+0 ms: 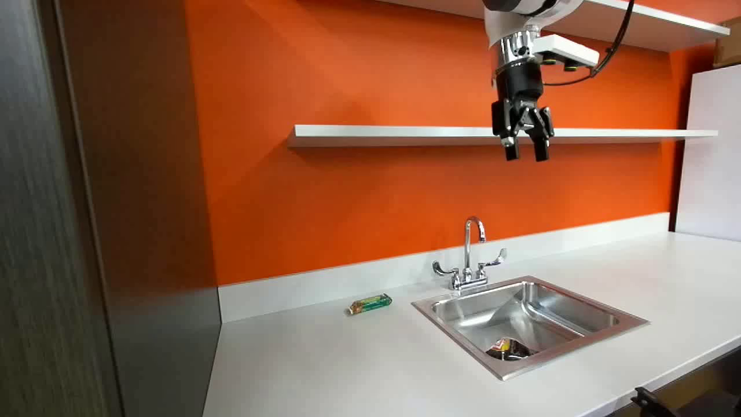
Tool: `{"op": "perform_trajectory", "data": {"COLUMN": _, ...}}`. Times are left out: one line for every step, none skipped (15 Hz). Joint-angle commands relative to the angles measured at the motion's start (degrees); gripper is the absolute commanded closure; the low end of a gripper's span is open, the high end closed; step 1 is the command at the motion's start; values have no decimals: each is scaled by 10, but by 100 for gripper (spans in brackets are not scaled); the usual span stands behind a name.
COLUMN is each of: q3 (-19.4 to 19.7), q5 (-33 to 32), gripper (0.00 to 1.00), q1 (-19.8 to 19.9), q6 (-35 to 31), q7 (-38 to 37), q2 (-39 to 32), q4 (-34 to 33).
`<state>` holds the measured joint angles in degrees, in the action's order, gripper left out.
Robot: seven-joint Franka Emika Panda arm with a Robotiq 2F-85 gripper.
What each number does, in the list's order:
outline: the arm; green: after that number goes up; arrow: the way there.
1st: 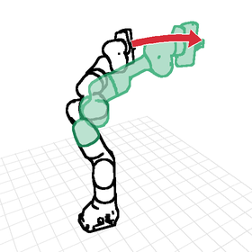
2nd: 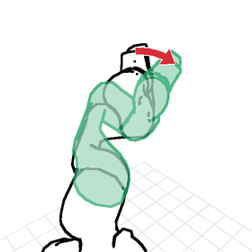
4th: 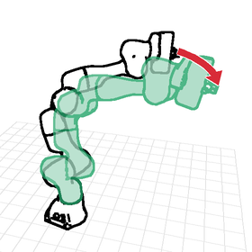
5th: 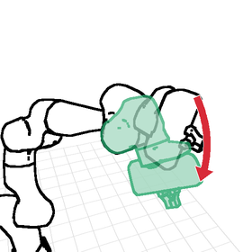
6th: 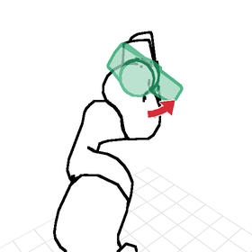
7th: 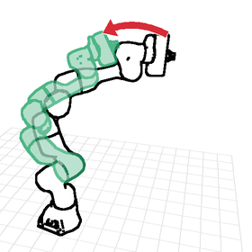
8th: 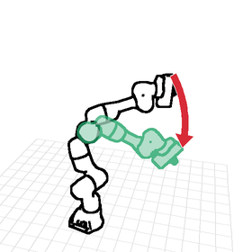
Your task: Remove the snack pack out of the sink
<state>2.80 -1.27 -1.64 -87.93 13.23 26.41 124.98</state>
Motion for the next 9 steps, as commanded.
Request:
{"op": "perform_trajectory", "data": {"q3": 0, "q5": 0, "gripper": 0, "q1": 0, "q6": 1, "q7": 0, "q2": -1, "q4": -1}}
{"op": "perform_trajectory", "data": {"q3": 0, "q5": 0, "gripper": 0, "q1": 0, "q6": 1, "q7": 0, "q2": -1, "q4": -1}}
{"op": "perform_trajectory", "data": {"q3": 1, "q5": -3, "gripper": 0, "q1": 2, "q6": -6, "q7": 0, "q2": -5, "q4": 0}}
{"op": "perform_trajectory", "data": {"q3": 2, "q5": -5, "gripper": 0, "q1": 4, "q6": -15, "q7": -2, "q2": -9, "q4": 4}}
{"op": "perform_trajectory", "data": {"q3": 3, "q5": -7, "gripper": 0, "q1": 6, "q6": -27, "q7": -7, "q2": -12, "q4": 9}}
{"op": "perform_trajectory", "data": {"q3": 4, "q5": -11, "gripper": 0, "q1": 9, "q6": -45, "q7": -12, "q2": -17, "q4": 16}}
{"op": "perform_trajectory", "data": {"q3": 5, "q5": -16, "gripper": 0, "q1": 11, "q6": -63, "q7": -13, "q2": -22, "q4": 22}}
{"op": "perform_trajectory", "data": {"q3": 7, "q5": -20, "gripper": 0, "q1": 15, "q6": -84, "q7": -17, "q2": -30, "q4": 31}}
{"op": "perform_trajectory", "data": {"q3": 8, "q5": -24, "gripper": 0, "q1": 18, "q6": -104, "q7": -23, "q2": -35, "q4": 40}}
